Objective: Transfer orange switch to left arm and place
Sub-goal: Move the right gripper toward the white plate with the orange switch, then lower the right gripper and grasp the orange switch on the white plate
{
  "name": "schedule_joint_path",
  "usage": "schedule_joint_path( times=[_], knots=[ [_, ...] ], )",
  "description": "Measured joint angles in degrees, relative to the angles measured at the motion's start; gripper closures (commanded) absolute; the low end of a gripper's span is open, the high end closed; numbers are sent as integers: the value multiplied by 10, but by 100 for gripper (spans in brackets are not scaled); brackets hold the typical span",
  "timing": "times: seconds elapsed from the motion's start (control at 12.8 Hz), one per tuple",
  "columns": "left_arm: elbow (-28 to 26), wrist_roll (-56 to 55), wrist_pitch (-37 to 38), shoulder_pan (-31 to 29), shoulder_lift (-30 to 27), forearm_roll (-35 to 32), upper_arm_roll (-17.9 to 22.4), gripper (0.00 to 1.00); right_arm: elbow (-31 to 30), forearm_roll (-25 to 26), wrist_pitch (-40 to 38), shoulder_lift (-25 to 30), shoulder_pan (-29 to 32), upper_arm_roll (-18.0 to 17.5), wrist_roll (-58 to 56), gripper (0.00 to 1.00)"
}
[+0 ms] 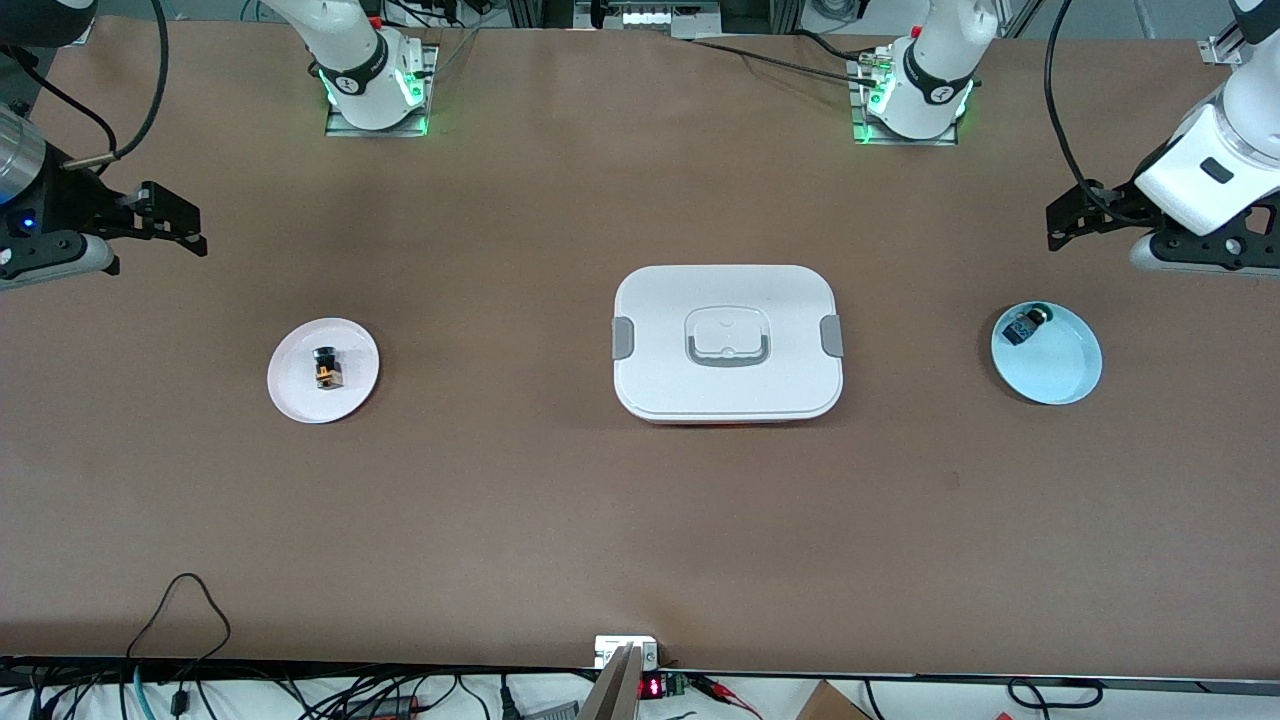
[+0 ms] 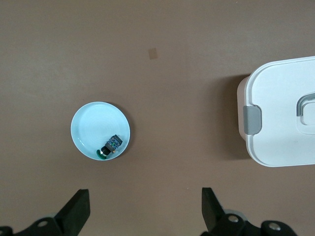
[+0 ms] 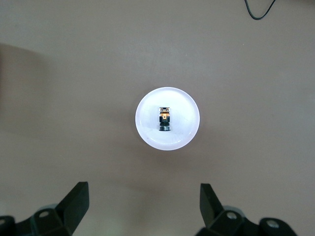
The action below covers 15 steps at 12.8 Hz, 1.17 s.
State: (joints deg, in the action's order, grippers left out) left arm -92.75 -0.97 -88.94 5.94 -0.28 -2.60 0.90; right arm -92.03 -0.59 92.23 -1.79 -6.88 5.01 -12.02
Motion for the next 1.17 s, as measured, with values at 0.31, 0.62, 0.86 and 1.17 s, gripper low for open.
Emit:
schedule_joint_path(
  times=[0.31,0.62,0.86,1.17],
  knots=[
    [0,0,0,0,0,0,0,0,0,0,0,1,-1,-1,-4,0],
    [0,0,0,0,0,0,2,0,0,5,-14,1,-2,-4,-31,0],
    [0,0,0,0,0,0,3,0,-15,7,-38,-6,-2,-5,-135,0],
    [0,0,1,0,0,0,3,0,-29,22,-23,-56,-2,-5,-317,0]
  ],
)
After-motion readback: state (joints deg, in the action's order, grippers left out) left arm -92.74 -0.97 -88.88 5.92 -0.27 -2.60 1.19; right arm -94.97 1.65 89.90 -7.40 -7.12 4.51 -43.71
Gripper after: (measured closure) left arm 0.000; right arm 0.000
